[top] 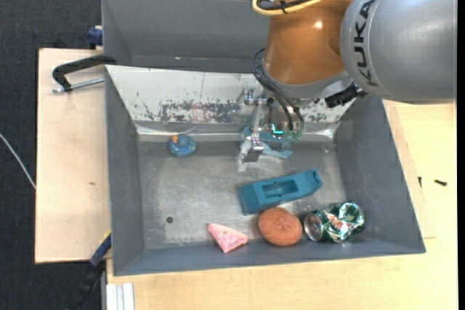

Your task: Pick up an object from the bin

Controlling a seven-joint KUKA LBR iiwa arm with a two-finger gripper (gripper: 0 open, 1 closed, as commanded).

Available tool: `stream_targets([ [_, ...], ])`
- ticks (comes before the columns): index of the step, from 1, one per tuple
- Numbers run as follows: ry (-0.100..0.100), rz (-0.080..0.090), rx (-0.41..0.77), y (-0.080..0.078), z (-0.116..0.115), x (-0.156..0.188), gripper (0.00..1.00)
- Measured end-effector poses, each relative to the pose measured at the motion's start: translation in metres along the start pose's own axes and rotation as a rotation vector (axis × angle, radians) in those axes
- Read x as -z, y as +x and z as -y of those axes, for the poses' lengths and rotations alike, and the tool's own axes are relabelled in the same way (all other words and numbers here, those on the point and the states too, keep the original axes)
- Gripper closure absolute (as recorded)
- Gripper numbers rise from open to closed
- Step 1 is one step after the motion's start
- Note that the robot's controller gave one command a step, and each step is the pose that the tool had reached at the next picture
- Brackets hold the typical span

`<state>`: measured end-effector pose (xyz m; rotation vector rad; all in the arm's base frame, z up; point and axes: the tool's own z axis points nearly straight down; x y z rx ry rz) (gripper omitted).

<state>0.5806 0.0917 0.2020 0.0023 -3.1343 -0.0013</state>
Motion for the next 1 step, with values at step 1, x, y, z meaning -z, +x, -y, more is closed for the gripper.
stream_targets([
  [1,0.000,0.003,0.000,-0.0004,0.0001,0.0022,0.00],
])
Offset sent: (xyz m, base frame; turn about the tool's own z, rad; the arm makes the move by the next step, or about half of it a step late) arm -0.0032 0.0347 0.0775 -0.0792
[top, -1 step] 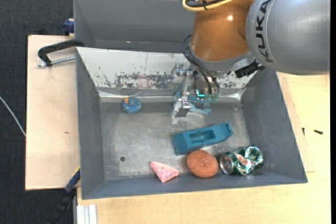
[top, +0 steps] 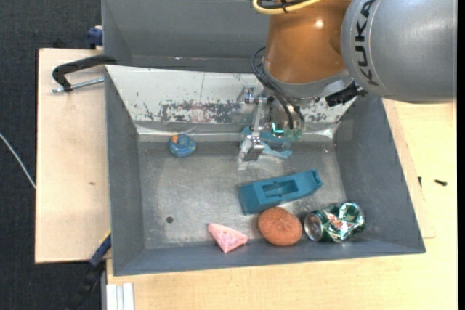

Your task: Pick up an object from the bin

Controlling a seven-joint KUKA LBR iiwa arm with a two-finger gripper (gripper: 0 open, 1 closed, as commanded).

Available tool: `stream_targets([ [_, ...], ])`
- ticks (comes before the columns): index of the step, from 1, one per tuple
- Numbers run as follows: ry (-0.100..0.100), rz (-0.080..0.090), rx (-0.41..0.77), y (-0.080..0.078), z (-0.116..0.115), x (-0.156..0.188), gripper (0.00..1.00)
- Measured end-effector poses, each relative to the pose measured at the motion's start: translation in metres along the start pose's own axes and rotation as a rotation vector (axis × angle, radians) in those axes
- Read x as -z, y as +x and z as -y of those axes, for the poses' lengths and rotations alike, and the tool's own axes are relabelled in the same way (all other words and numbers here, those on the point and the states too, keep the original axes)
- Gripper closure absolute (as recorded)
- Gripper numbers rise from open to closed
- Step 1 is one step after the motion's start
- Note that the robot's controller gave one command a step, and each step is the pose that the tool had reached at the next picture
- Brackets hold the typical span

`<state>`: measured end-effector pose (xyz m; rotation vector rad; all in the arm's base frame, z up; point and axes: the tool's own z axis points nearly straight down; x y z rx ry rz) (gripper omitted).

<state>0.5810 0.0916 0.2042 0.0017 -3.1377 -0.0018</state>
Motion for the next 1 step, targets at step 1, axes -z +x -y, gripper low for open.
stream_targets([
  [1,-0.001,0.009,0.080,0.0028,-0.0359,0.0769,1.00],
])
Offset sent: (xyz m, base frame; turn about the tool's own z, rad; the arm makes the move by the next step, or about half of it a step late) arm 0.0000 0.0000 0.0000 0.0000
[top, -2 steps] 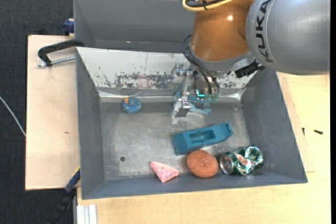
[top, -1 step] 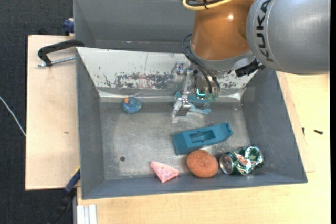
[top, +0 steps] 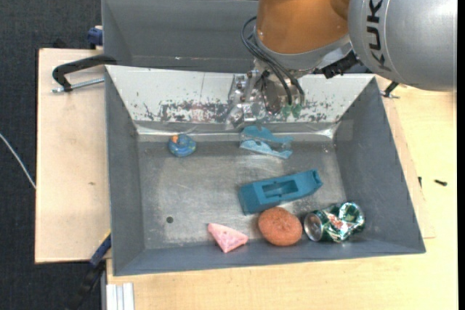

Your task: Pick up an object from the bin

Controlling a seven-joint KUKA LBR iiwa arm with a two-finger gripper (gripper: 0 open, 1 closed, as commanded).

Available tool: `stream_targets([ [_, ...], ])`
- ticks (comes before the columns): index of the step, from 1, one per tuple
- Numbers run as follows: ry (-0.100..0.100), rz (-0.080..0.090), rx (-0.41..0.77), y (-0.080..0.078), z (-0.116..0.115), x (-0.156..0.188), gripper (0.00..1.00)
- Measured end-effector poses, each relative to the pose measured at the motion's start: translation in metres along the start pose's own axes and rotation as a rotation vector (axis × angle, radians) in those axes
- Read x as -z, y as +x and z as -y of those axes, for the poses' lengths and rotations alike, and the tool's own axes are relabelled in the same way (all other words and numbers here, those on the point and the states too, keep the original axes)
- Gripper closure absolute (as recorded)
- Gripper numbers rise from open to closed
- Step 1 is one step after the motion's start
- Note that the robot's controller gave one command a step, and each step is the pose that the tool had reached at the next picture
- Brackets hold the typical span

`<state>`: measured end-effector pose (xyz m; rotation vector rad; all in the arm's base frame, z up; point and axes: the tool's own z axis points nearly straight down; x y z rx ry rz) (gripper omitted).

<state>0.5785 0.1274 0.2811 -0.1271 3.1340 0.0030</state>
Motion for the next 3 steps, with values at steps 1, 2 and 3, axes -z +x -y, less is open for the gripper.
stream_targets([
  [1,0.000,0.000,0.000,0.000,0.000,0.000,1.00],
  [2,0.000,0.000,0.084,0.021,0.013,-0.040,1.00],
  [3,0.000,-0.001,0.234,0.002,0.035,-0.095,1.00],
])
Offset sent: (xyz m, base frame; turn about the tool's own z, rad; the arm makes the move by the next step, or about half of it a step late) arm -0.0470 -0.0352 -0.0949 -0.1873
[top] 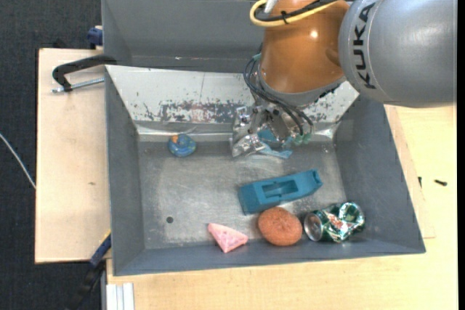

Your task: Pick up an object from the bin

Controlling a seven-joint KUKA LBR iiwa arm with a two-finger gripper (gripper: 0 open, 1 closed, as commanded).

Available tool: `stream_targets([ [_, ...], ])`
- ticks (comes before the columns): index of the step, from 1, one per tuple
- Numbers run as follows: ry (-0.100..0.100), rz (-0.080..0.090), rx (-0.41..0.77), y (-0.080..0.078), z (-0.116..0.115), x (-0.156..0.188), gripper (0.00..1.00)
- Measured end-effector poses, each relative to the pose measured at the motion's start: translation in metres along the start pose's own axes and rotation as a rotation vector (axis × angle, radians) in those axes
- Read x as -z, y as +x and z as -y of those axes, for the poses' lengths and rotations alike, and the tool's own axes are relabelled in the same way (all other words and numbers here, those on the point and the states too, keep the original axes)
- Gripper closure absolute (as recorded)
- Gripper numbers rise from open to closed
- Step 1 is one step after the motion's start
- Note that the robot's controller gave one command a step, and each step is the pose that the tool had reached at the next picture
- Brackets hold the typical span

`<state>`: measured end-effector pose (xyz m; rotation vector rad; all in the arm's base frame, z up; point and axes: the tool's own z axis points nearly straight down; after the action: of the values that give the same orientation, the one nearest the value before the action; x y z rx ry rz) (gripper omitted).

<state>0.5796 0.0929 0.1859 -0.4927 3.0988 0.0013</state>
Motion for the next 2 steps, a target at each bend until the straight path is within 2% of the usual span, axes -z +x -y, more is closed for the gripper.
stream_targets([
  [1,-0.001,-0.004,-0.033,0.021,-0.006,-0.010,1.00],
  [2,-0.001,-0.004,0.005,0.027,0.007,-0.022,1.00],
])
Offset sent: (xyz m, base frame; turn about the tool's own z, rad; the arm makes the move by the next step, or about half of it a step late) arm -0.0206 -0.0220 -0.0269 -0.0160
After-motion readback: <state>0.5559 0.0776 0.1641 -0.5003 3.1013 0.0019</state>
